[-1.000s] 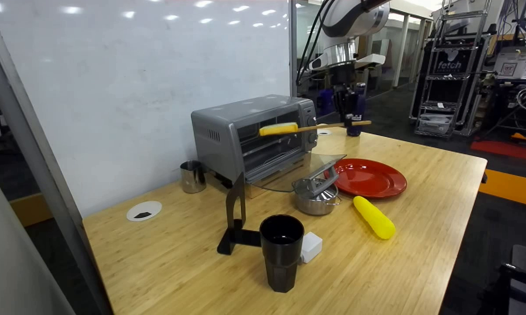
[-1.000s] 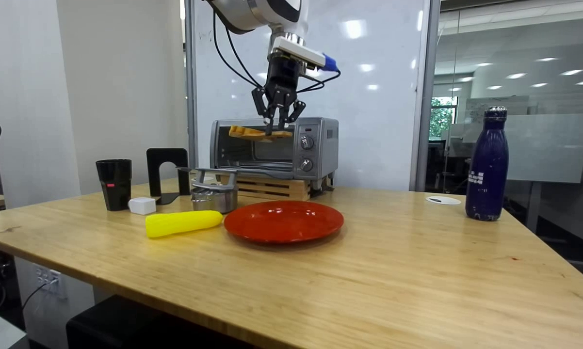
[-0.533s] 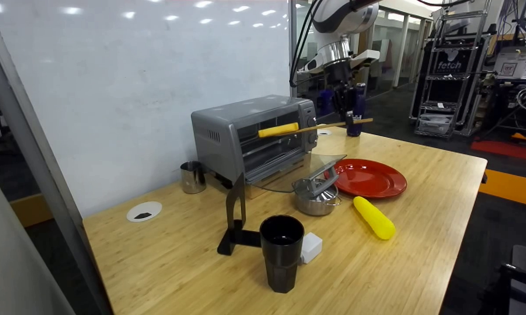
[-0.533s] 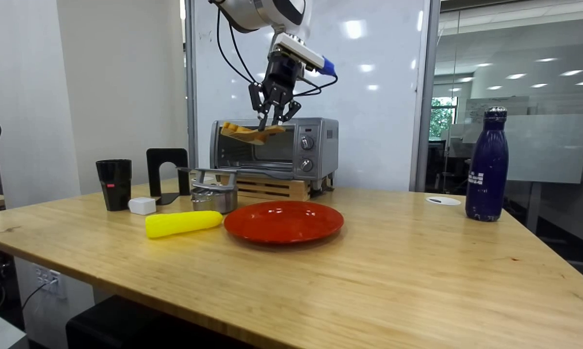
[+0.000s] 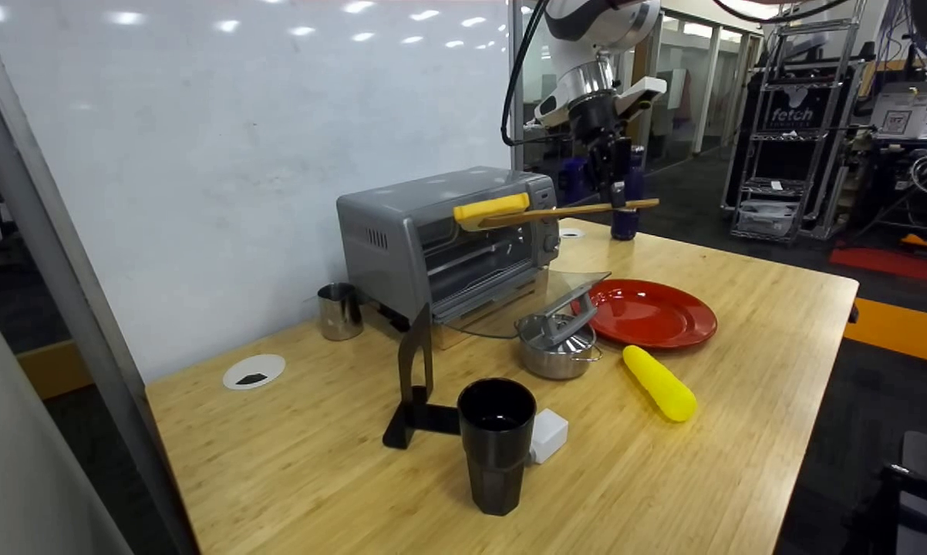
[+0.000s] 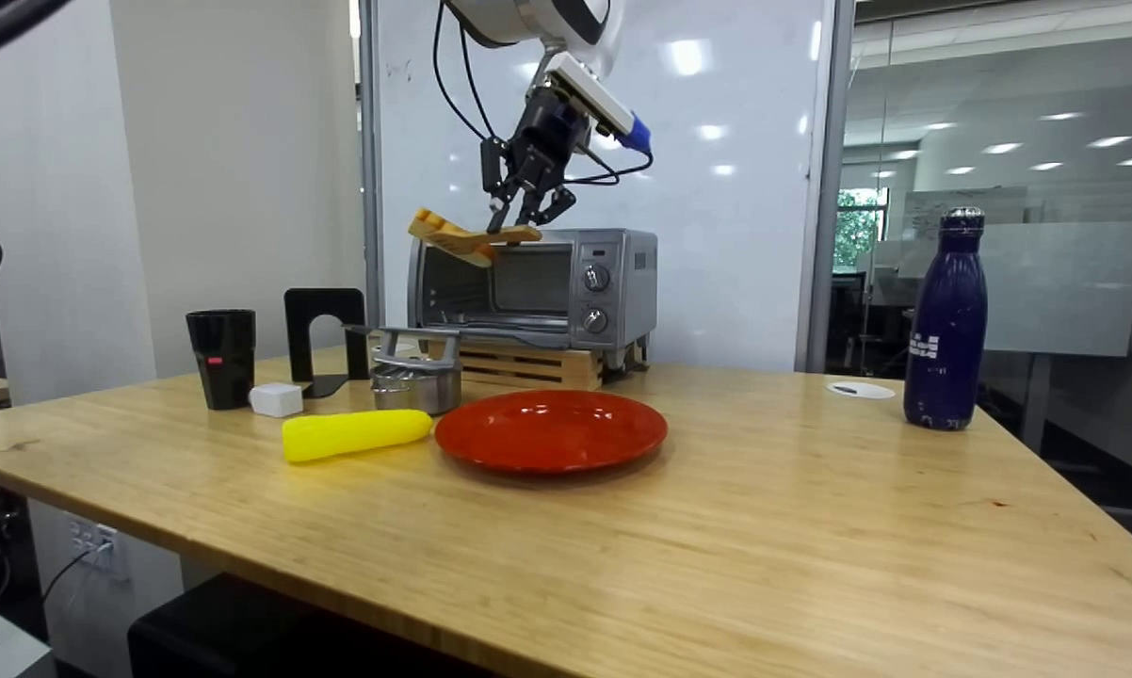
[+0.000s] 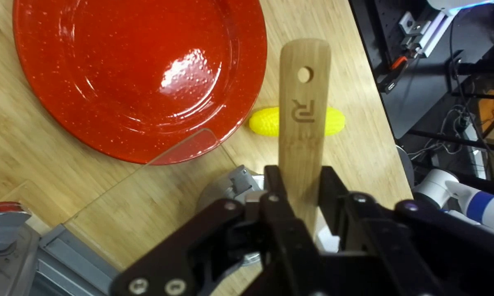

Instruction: Open the oven, use the spatula to put the slice of bread in the oven, the close the oven

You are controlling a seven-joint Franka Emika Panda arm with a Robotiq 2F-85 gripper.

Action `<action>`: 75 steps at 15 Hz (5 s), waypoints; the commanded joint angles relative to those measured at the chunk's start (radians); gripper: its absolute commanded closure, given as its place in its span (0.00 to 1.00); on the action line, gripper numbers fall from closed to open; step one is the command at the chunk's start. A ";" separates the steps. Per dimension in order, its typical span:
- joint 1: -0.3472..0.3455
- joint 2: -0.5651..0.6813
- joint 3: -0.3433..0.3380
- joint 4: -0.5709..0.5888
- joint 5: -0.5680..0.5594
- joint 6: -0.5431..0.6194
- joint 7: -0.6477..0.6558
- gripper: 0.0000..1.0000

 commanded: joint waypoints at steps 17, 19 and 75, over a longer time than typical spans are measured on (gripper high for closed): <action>-0.029 0.282 -0.020 0.391 -0.044 -0.176 0.093 0.93; -0.031 0.291 -0.018 0.407 -0.038 -0.173 0.119 0.93; 0.180 0.118 -0.015 0.373 -0.257 0.200 0.334 0.93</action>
